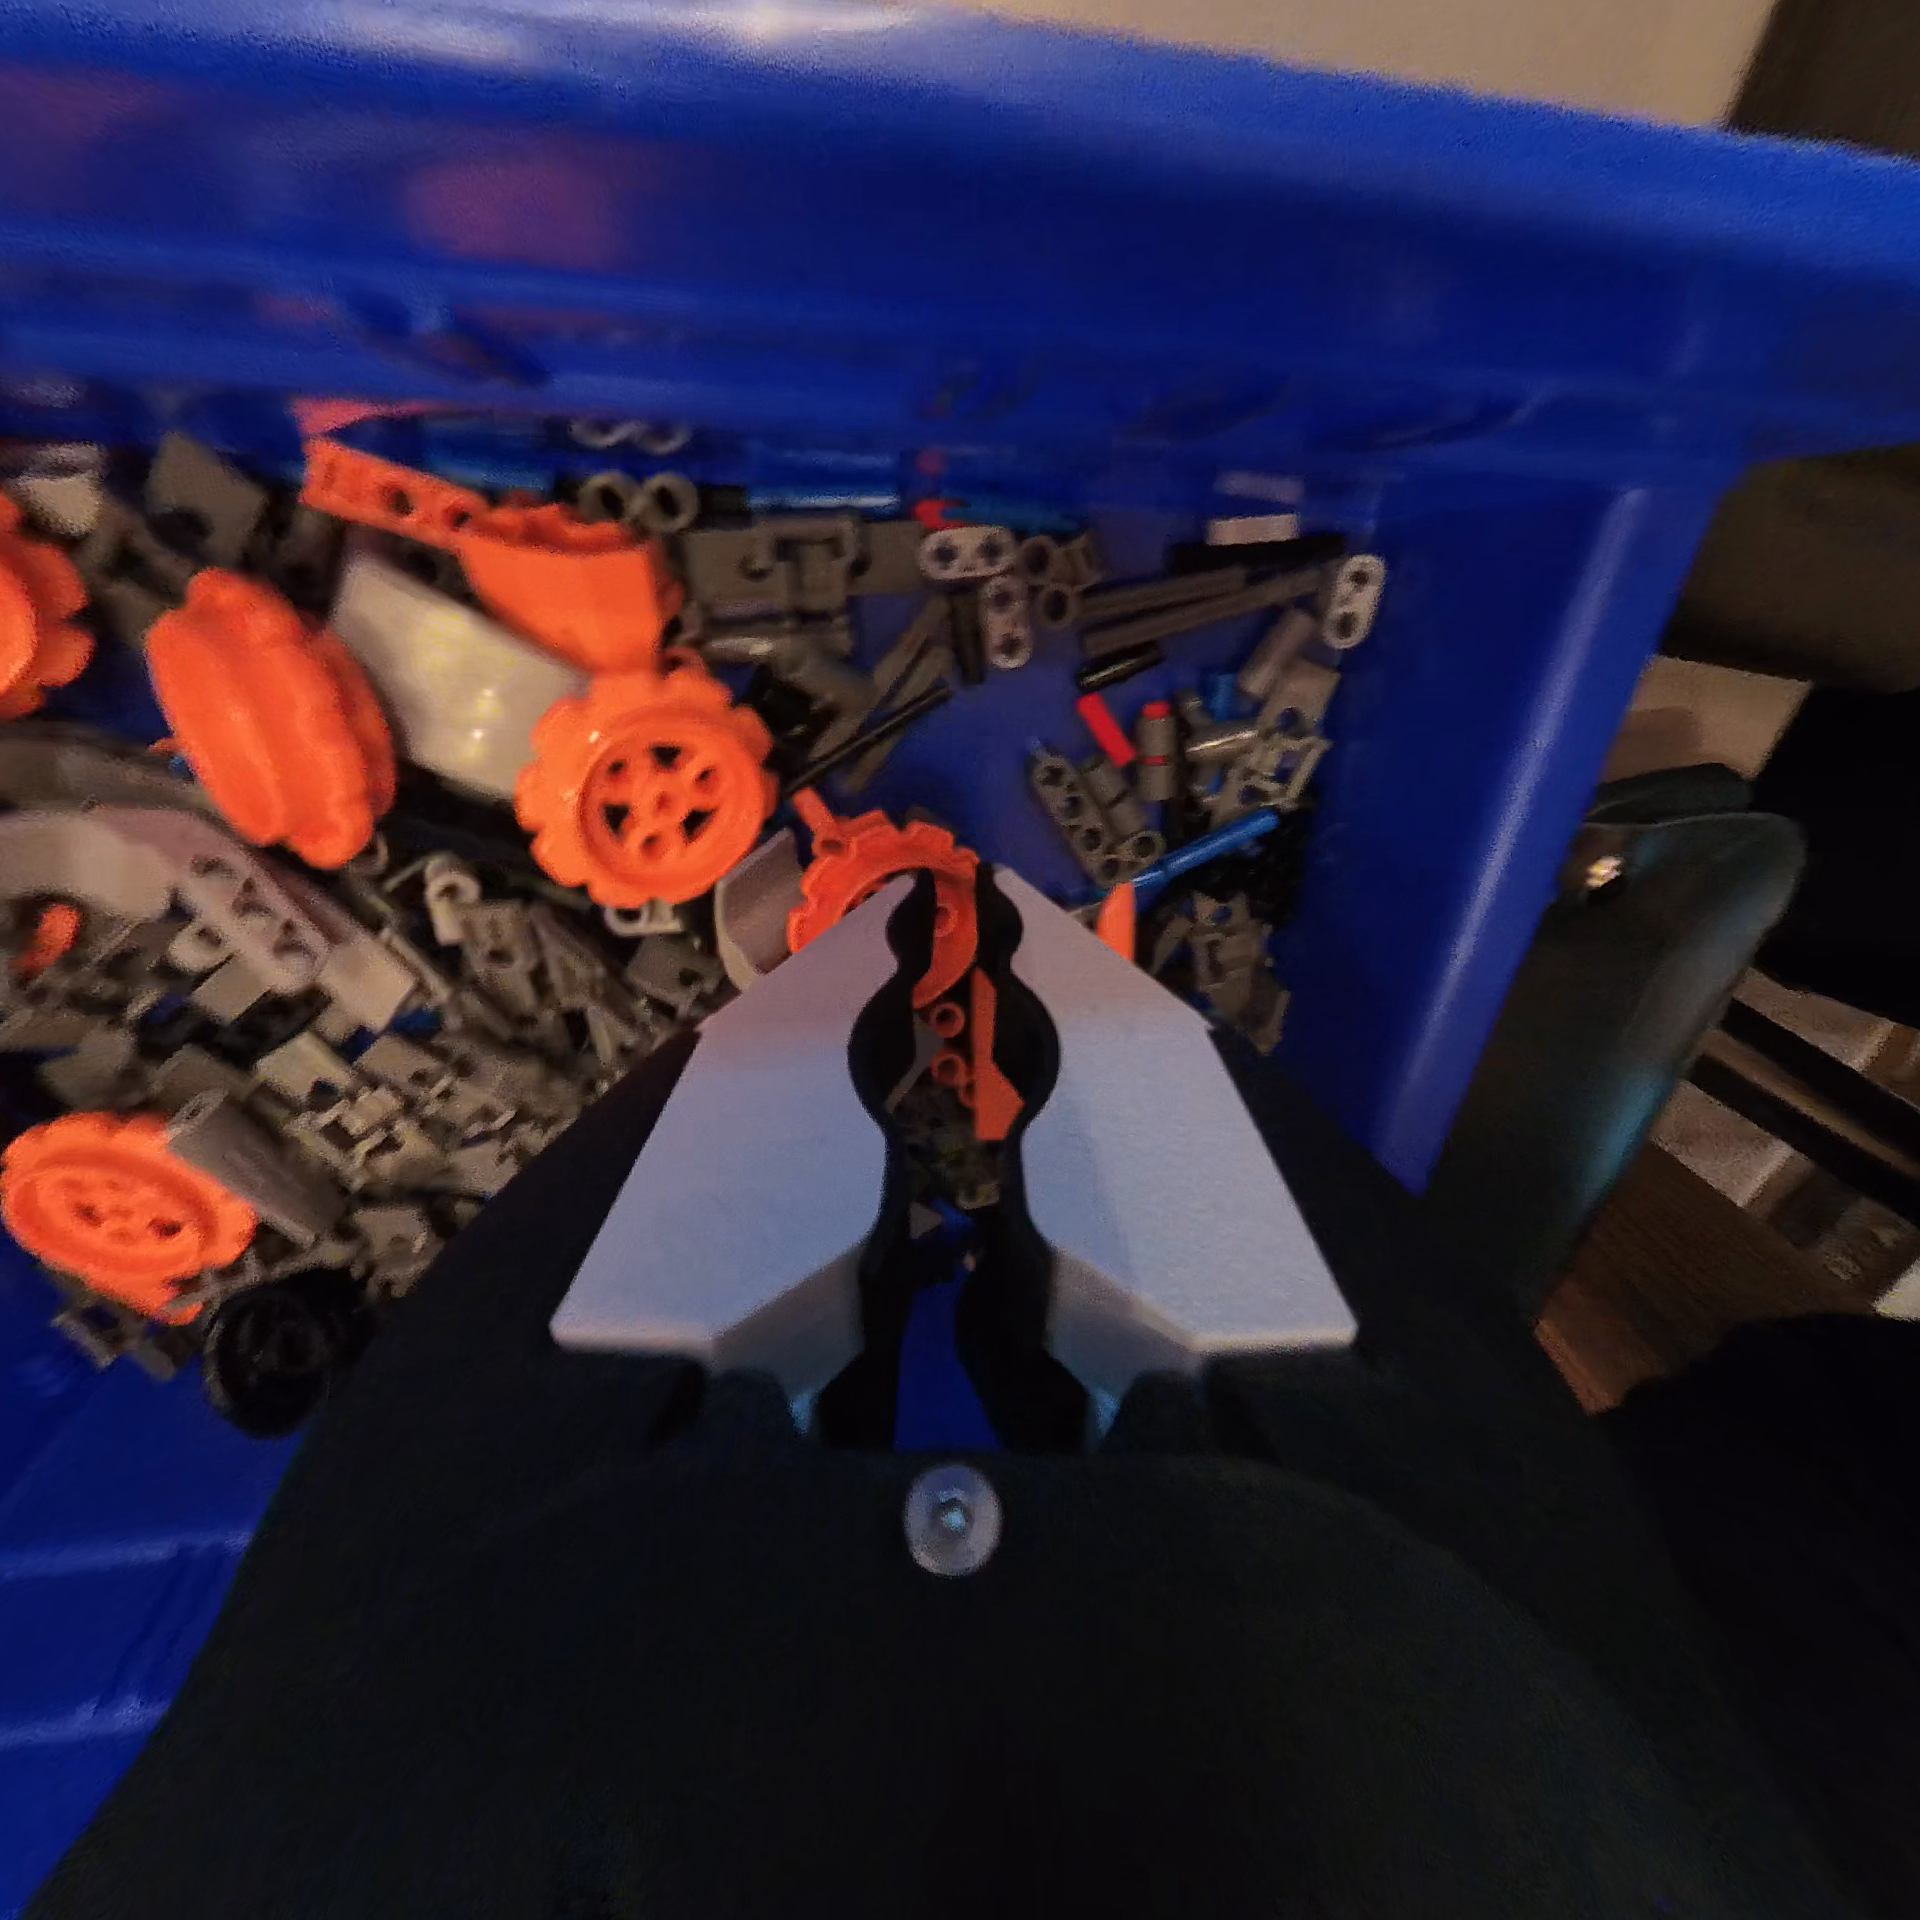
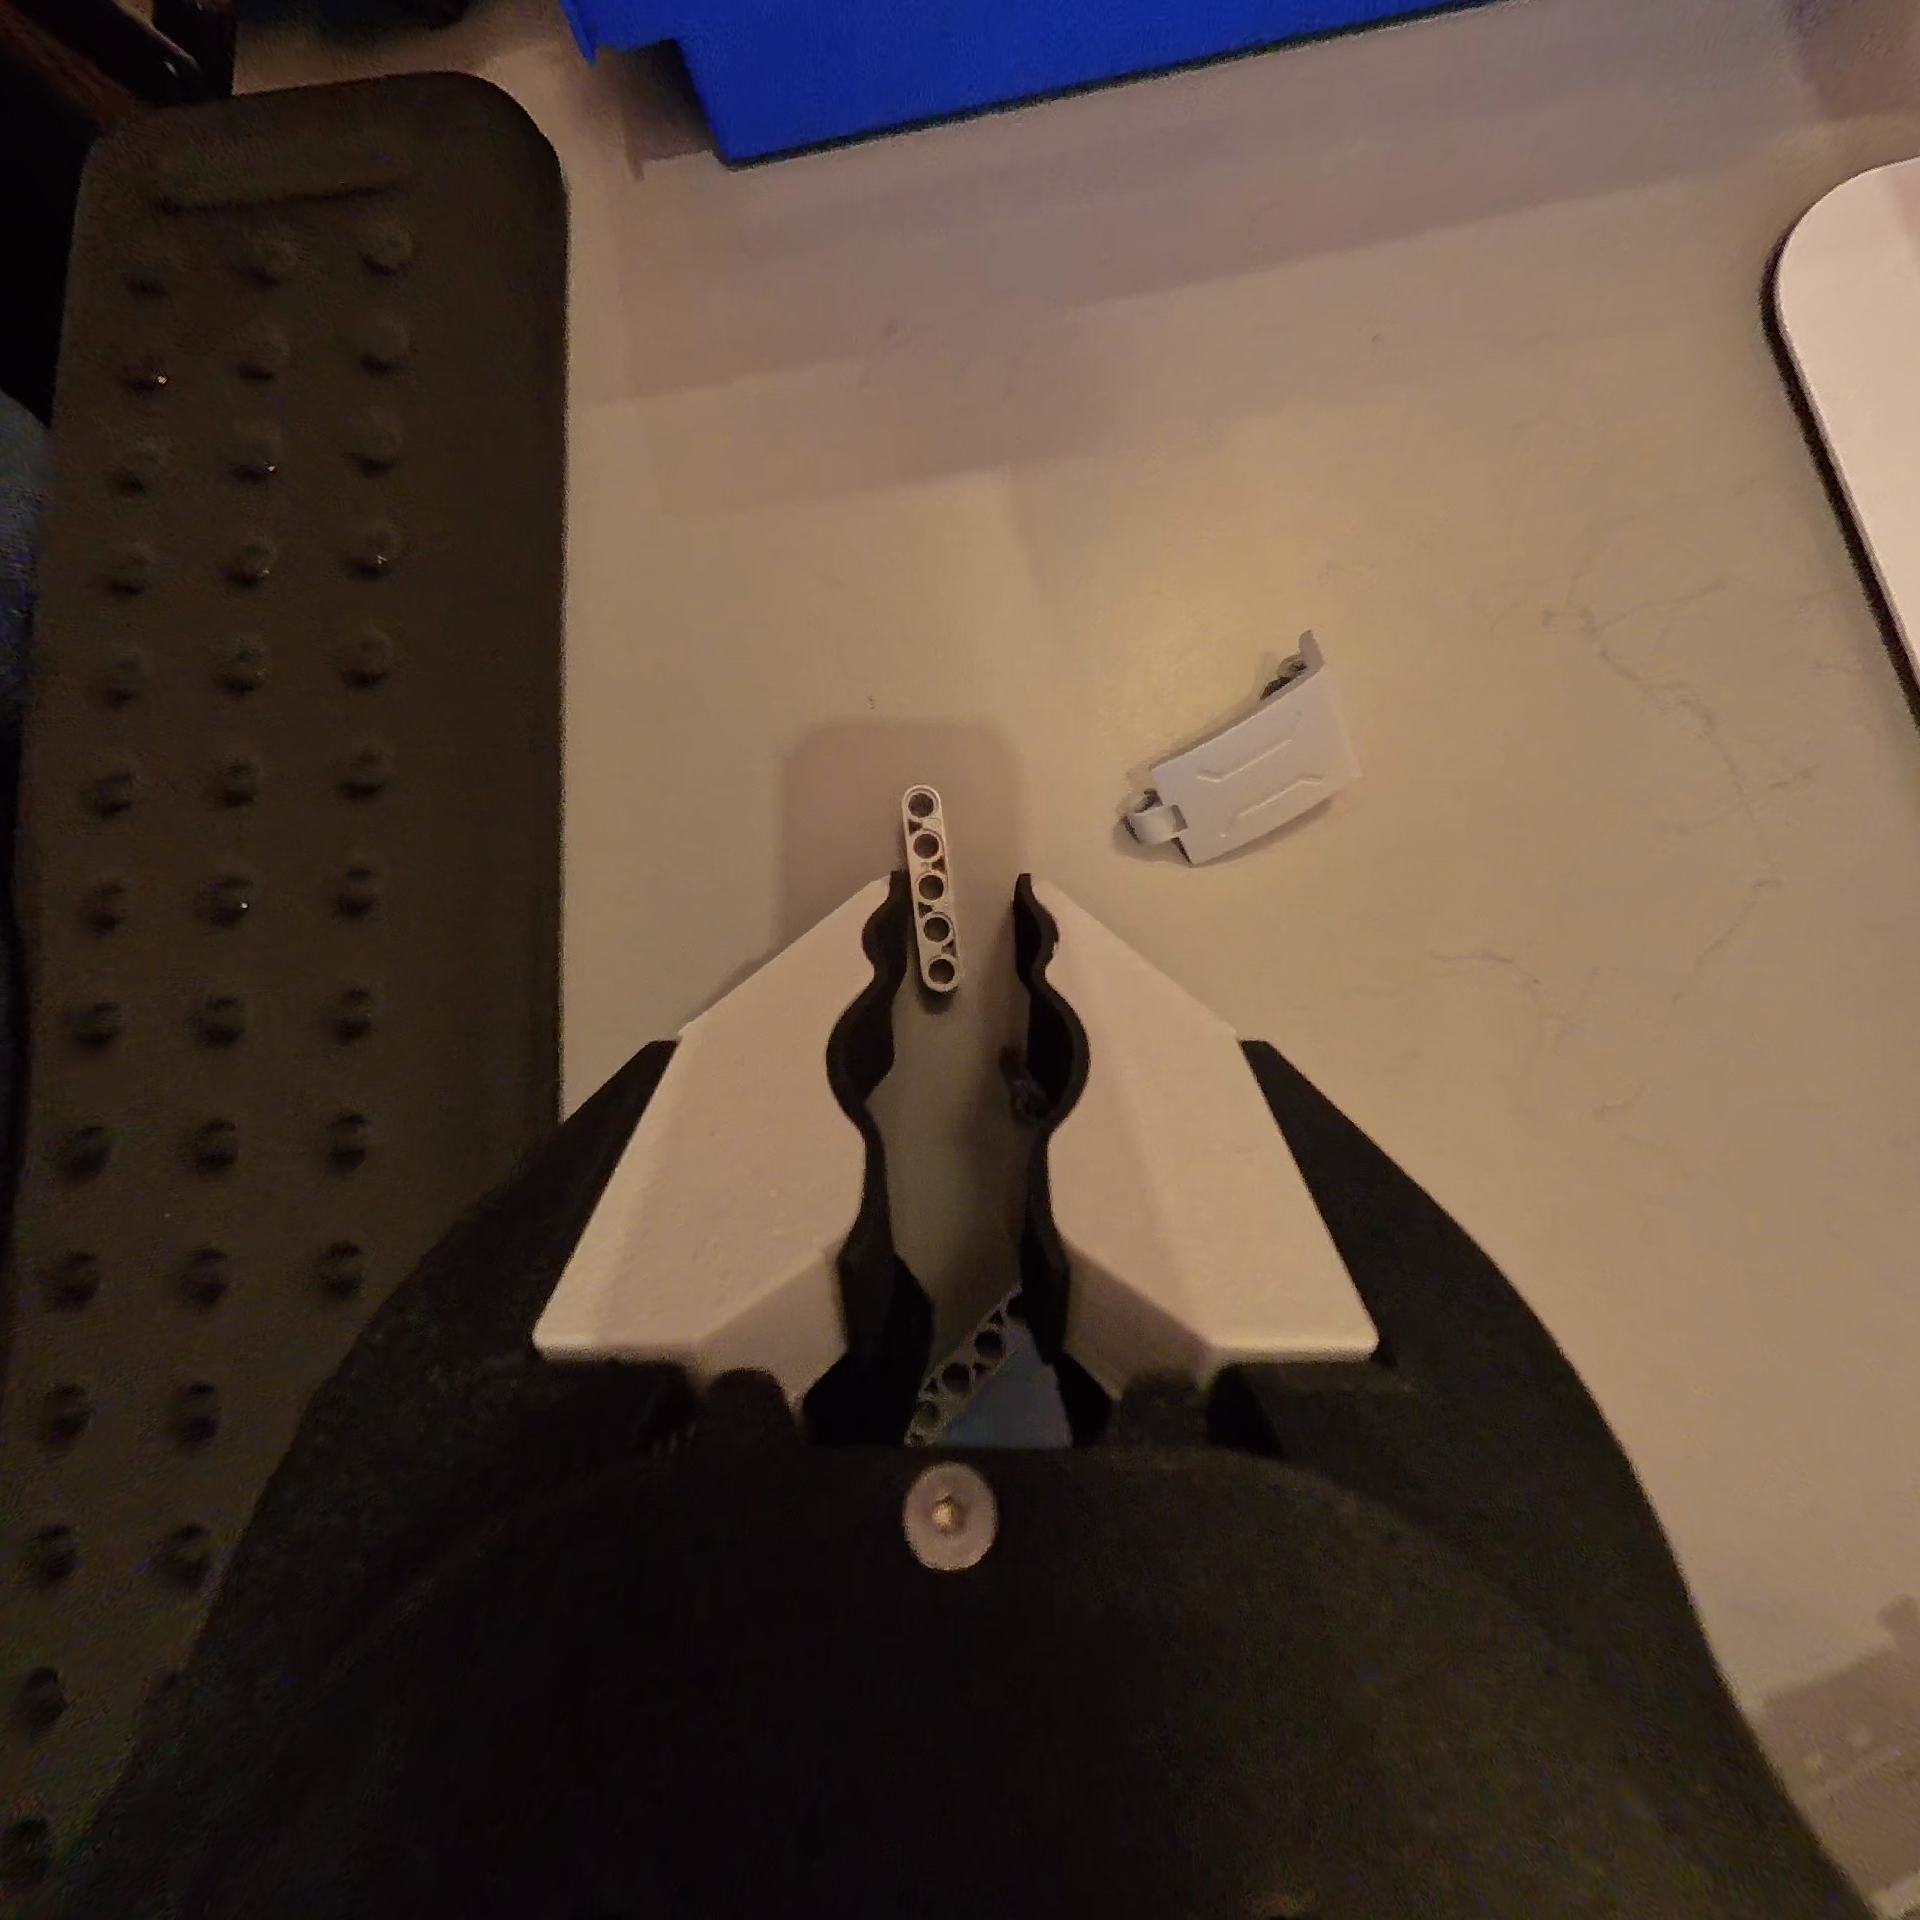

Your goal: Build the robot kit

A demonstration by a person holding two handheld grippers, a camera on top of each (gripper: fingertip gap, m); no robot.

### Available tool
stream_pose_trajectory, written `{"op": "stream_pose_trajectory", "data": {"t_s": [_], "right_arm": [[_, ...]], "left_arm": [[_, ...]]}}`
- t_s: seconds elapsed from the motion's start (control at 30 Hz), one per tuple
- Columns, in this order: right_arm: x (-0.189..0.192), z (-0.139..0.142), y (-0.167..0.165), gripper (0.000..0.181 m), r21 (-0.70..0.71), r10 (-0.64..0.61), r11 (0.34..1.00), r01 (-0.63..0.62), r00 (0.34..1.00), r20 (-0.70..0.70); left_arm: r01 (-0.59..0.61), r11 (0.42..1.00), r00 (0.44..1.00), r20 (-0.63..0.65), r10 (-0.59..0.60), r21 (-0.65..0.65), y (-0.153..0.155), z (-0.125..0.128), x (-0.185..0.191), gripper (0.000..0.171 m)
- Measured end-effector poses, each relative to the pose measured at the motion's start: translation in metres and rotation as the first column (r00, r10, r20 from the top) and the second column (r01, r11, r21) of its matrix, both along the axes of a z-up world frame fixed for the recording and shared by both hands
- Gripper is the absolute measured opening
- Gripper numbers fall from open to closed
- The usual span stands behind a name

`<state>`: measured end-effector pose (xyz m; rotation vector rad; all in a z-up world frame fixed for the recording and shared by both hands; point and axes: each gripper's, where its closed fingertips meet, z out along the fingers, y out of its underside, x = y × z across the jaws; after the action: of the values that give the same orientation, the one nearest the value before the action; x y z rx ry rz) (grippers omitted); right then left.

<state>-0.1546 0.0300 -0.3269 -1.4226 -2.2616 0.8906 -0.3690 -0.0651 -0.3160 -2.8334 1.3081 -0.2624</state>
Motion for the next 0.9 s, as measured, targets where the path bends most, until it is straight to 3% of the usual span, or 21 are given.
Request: {"op": "stream_pose_trajectory", "data": {"t_s": [0.1, 0.23, 0.4, 0.63, 0.9], "right_arm": [[0.000, 0.000, 0.003, 0.018, -0.009, -0.008, 1.000, 0.008, 1.000, -0.008], [-0.001, 0.005, 0.005, 0.018, -0.021, -0.013, 1.000, 0.012, 0.999, -0.032], [-0.001, 0.006, 0.004, 0.019, -0.040, -0.009, 0.999, 0.007, 0.999, -0.045], [-0.002, 0.010, 0.005, 0.020, -0.056, -0.008, 0.998, 0.004, 0.997, -0.074], [-0.003, 0.013, 0.008, 0.019, -0.069, -0.017, 0.998, 0.011, 0.995, -0.094]], "left_arm": [[-0.054, 0.997, 0.994, -0.089, 0.059, 0.059, 0.010, 0.002, -0.024, 0.006], [-0.098, 0.990, 0.994, -0.044, 0.103, 0.100, 0.015, 0.013, -0.029, 0.009], [-0.032, 0.997, 0.998, 0.055, 0.028, 0.071, 0.003, 0.024, -0.007, 0.011], [0.070, 0.997, 0.994, 0.090, -0.069, -0.012, -0.013, 0.015, 0.018, 0.015], [0.059, 0.997, 0.989, 0.134, -0.067, 0.058, 0.010, 0.013, 0.039, 0.015]]}}
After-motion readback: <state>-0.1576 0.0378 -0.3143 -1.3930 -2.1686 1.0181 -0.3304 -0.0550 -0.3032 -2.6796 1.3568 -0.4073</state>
